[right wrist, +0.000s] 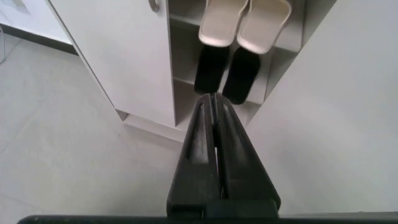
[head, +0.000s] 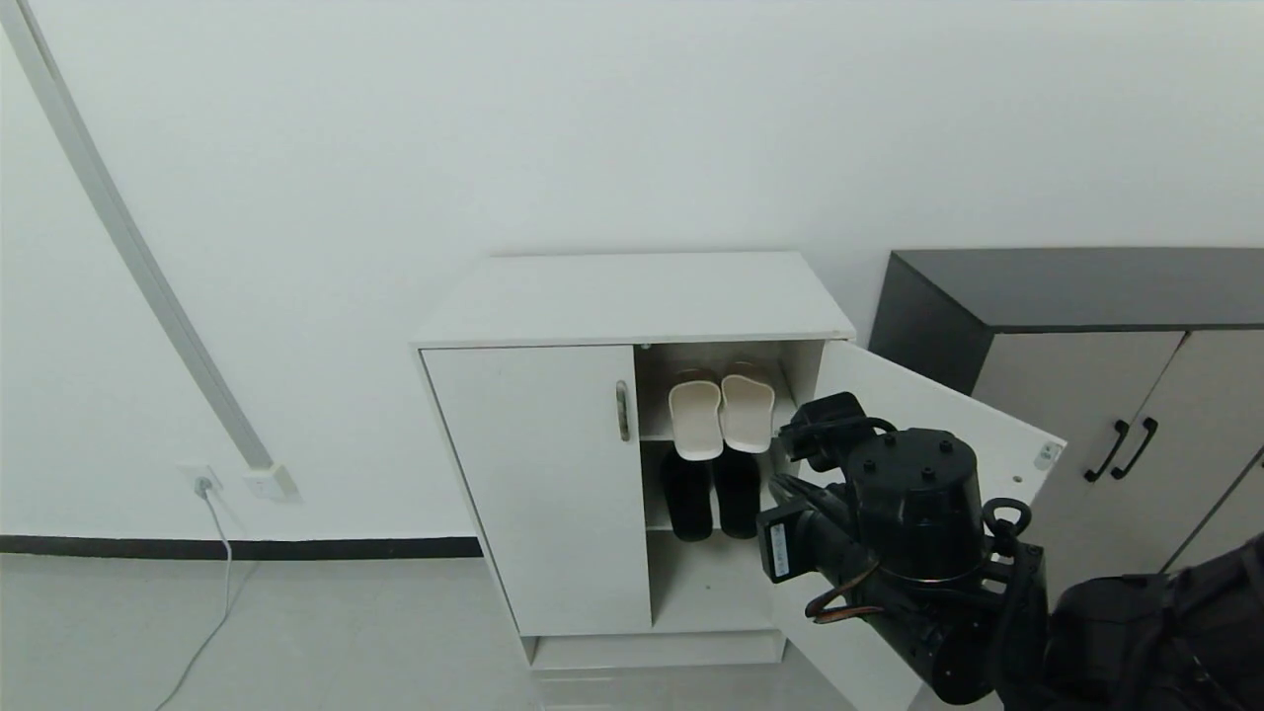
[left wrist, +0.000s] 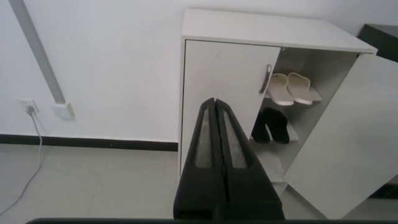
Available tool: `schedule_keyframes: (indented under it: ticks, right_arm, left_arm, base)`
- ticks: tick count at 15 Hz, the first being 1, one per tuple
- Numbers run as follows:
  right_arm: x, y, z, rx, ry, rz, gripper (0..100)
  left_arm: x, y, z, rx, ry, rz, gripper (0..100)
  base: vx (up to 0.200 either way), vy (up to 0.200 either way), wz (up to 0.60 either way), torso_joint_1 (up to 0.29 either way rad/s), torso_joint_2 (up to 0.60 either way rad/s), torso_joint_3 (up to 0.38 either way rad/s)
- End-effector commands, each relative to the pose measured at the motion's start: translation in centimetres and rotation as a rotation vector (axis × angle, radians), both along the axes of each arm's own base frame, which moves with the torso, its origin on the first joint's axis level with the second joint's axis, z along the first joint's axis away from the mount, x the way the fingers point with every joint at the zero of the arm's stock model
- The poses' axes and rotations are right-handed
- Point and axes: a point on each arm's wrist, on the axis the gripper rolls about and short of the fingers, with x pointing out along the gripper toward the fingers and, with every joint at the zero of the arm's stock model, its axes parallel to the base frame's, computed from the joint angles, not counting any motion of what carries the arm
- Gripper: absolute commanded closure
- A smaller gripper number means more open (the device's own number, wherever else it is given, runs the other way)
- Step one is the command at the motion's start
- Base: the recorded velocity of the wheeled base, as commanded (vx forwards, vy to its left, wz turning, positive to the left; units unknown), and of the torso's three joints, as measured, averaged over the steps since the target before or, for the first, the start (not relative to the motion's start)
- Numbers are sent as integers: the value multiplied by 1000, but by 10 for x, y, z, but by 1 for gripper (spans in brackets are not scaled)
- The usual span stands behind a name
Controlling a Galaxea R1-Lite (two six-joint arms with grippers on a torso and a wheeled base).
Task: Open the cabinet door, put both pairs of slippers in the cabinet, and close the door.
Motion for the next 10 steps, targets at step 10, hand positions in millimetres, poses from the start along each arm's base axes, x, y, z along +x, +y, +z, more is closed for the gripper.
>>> schedule_keyframes:
  ticks: [10]
  right_arm:
    - [0,-3,-5,-15,12,-6,100]
  left_arm:
    - [0,0,0,2,0,-2,100]
  base:
    - [0,0,0,241,-549,-308]
